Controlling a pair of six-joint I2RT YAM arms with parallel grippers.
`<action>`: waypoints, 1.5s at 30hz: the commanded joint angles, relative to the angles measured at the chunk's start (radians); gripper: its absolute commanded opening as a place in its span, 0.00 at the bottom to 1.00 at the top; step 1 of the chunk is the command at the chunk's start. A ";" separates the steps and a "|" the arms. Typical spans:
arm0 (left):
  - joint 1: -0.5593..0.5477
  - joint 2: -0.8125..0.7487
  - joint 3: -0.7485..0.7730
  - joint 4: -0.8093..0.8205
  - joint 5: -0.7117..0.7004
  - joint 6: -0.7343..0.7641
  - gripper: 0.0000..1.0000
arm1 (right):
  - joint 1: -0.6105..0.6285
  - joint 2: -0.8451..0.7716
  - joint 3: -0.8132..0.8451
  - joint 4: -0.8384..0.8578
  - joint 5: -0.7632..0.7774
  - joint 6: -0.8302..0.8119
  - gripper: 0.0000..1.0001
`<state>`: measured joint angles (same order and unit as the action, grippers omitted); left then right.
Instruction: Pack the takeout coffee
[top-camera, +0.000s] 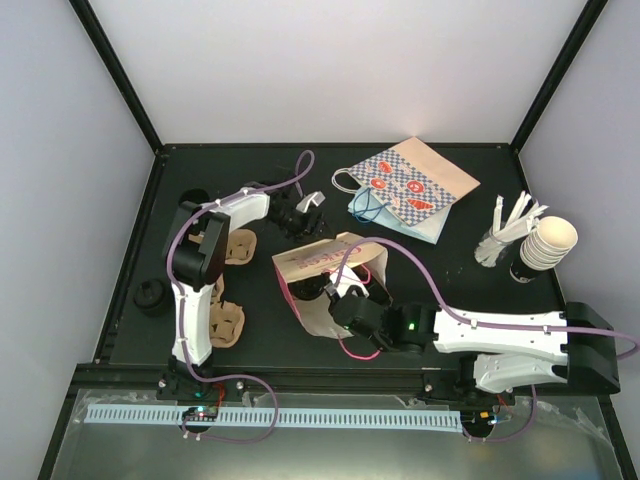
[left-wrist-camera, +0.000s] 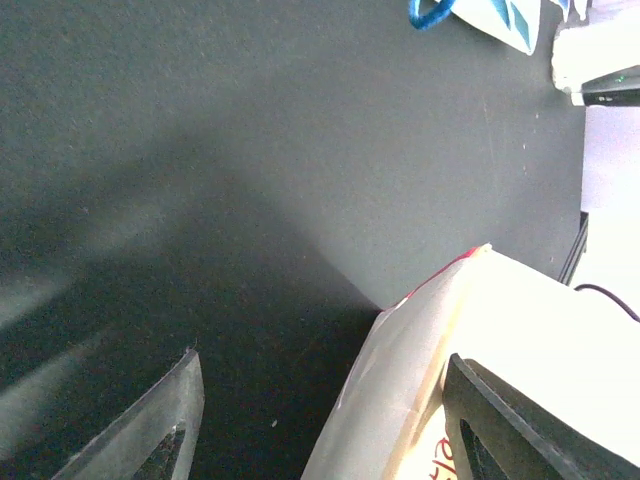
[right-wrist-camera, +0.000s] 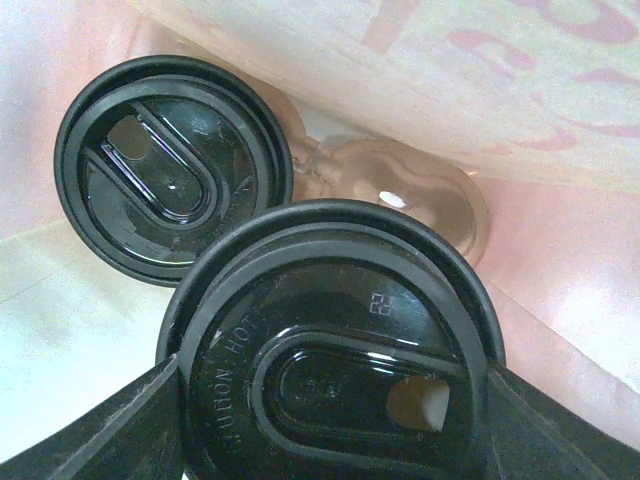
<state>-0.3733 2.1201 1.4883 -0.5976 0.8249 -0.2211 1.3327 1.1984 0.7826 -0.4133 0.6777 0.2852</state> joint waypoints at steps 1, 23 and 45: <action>-0.021 -0.047 -0.034 -0.005 0.039 0.054 0.68 | 0.044 0.004 0.018 -0.058 0.034 0.078 0.45; -0.055 -0.058 -0.076 0.020 0.066 0.073 0.66 | -0.004 0.061 0.030 -0.120 0.151 0.102 0.44; -0.076 -0.052 -0.022 -0.041 0.068 0.097 0.65 | 0.070 0.146 0.091 -0.119 0.187 0.132 0.41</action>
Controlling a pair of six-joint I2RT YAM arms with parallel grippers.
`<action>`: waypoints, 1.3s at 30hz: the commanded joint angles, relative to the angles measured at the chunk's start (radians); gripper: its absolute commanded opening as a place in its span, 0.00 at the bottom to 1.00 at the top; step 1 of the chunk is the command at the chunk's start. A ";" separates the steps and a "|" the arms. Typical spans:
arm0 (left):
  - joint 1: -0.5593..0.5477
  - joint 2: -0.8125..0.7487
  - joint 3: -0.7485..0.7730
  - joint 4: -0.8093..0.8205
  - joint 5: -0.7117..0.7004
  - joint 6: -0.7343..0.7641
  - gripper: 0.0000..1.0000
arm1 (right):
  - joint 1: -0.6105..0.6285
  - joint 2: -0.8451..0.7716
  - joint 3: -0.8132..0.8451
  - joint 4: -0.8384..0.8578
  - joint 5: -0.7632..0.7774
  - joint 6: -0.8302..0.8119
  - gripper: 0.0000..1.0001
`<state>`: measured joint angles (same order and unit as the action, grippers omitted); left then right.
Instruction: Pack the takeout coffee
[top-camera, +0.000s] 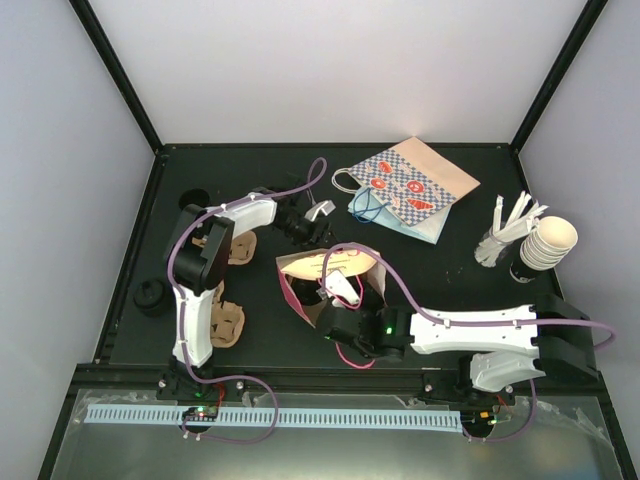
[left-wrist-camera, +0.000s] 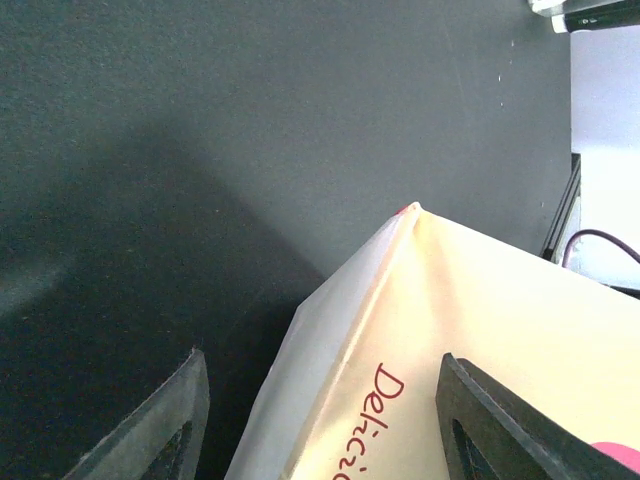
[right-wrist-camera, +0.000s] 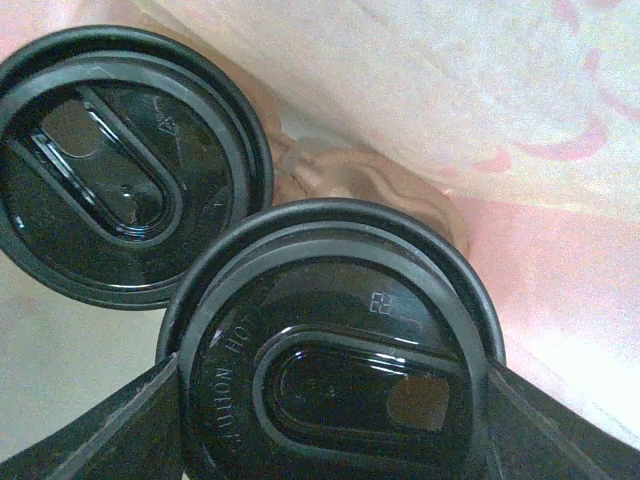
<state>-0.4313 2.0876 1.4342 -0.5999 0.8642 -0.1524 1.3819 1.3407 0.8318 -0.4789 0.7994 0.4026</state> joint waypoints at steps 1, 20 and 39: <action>-0.018 -0.024 0.031 -0.041 0.023 0.027 0.65 | 0.023 0.000 0.047 -0.075 0.077 0.024 0.41; 0.024 -0.486 -0.001 -0.117 -0.344 -0.004 0.99 | 0.002 -0.217 0.095 -0.199 -0.035 -0.072 0.43; -0.244 -1.063 -0.222 -0.088 -0.480 0.211 0.98 | -0.039 -0.252 0.135 -0.166 -0.090 -0.143 0.43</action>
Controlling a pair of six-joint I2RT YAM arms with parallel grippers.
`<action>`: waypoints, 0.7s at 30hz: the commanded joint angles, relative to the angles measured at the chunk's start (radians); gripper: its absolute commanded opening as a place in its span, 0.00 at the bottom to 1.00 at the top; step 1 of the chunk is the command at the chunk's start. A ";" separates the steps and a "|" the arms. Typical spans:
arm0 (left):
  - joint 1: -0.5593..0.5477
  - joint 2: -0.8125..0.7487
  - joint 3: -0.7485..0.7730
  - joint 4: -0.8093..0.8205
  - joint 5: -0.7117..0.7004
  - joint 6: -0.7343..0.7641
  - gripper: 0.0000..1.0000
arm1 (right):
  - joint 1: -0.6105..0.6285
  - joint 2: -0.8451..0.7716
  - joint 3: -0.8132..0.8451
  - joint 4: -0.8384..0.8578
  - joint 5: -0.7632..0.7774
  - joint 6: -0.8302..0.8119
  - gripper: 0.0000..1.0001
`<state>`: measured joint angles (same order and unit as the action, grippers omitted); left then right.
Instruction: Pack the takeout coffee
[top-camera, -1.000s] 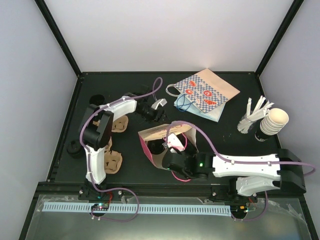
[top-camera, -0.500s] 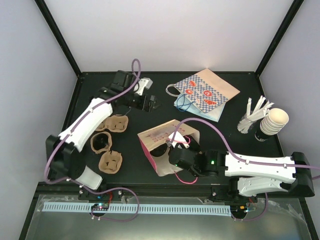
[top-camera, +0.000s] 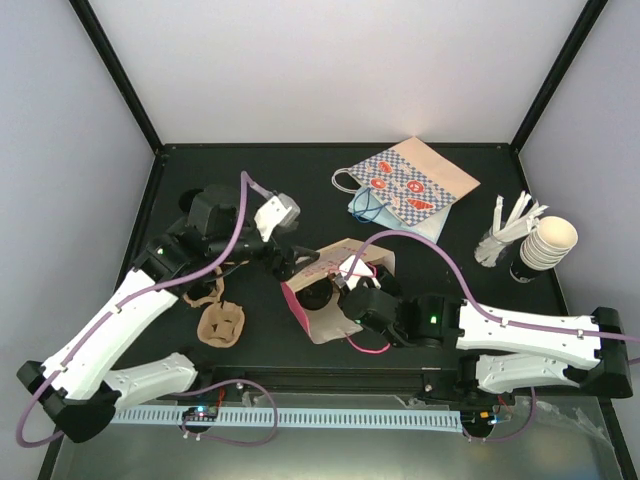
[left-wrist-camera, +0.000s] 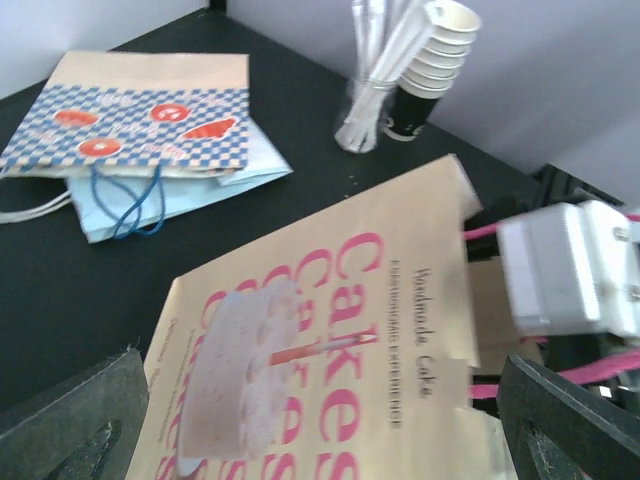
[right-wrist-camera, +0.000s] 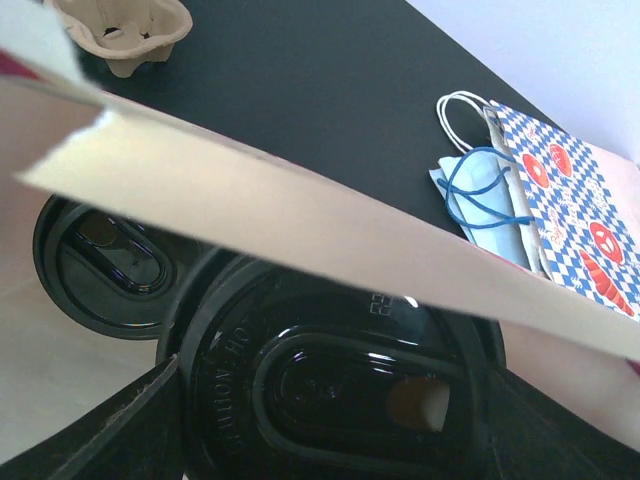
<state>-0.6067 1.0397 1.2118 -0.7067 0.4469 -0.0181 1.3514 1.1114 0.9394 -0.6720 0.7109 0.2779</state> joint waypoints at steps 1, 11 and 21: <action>-0.083 -0.011 0.006 0.011 -0.066 0.087 0.97 | -0.010 -0.023 0.028 0.028 -0.003 -0.019 0.43; -0.249 0.125 0.096 -0.127 -0.158 0.160 0.87 | -0.039 -0.025 0.039 0.017 -0.017 0.020 0.43; -0.258 0.004 0.033 -0.039 -0.124 0.121 0.91 | -0.077 -0.021 0.067 0.014 -0.047 0.030 0.43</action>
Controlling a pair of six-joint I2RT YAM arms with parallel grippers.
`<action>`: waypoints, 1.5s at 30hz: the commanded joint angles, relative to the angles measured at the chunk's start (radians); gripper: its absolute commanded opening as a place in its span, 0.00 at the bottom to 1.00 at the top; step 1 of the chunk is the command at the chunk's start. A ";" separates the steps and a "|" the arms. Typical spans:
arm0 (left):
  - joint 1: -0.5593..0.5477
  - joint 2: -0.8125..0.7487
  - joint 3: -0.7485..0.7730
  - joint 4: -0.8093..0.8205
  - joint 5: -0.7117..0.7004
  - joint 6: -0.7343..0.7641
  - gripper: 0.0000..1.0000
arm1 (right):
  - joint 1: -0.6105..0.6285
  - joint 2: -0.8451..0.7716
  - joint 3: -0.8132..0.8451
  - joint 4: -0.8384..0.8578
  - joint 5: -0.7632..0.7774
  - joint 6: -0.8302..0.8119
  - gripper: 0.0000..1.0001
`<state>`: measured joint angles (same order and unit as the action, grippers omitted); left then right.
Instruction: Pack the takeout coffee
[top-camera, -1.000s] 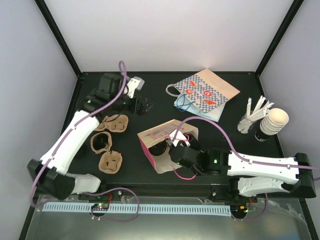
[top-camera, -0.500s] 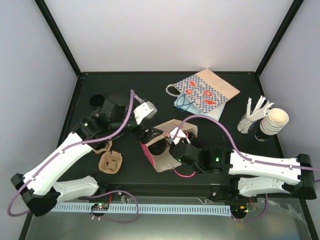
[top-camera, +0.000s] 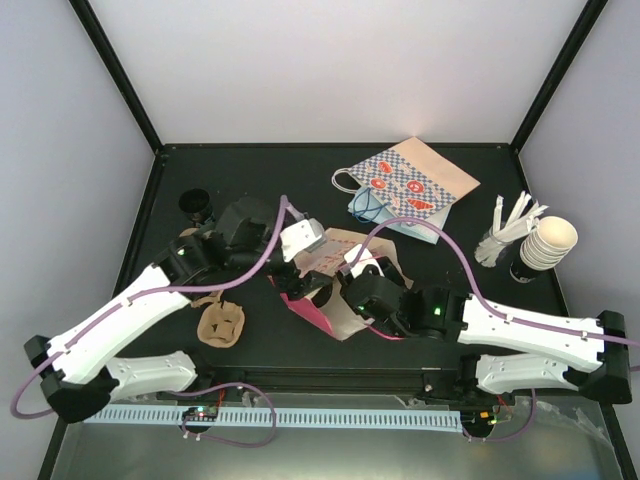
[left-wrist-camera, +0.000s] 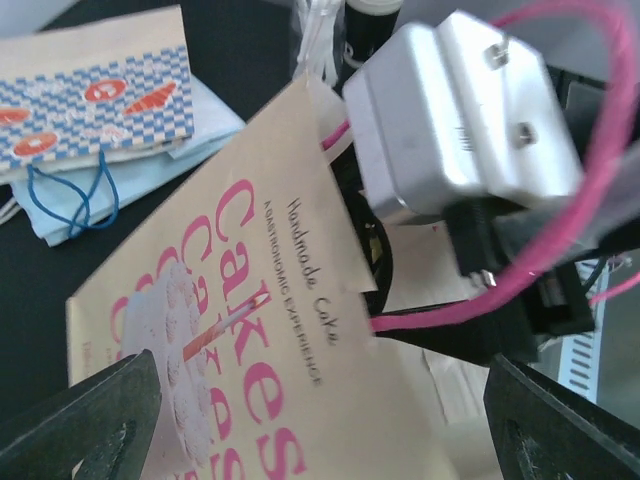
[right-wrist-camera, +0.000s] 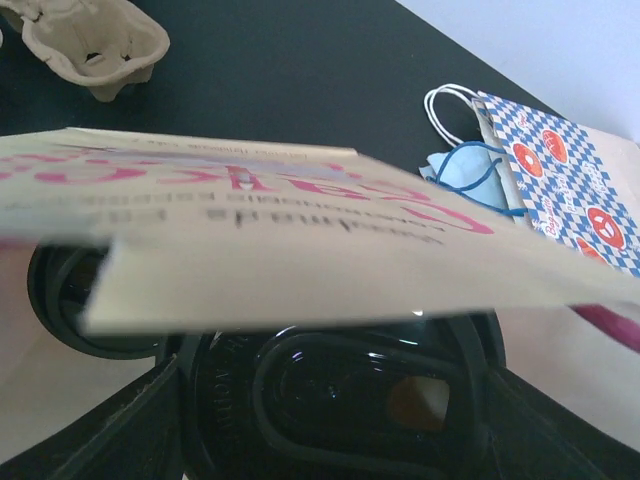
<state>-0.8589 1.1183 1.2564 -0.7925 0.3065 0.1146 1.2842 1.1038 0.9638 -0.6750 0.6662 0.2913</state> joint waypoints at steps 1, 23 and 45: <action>-0.007 -0.080 -0.016 0.049 0.021 -0.021 0.91 | -0.013 -0.010 0.048 0.015 -0.002 0.022 0.42; 0.357 -0.218 -0.070 0.086 0.133 -0.401 0.97 | -0.223 0.134 0.291 -0.134 -0.168 -0.002 0.42; 0.564 -0.028 -0.511 0.256 0.249 -0.546 0.67 | -0.279 0.331 0.507 -0.190 -0.293 -0.100 0.42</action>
<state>-0.2955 1.0813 0.7731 -0.6136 0.5392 -0.4160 1.0084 1.4193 1.4345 -0.8474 0.3923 0.2165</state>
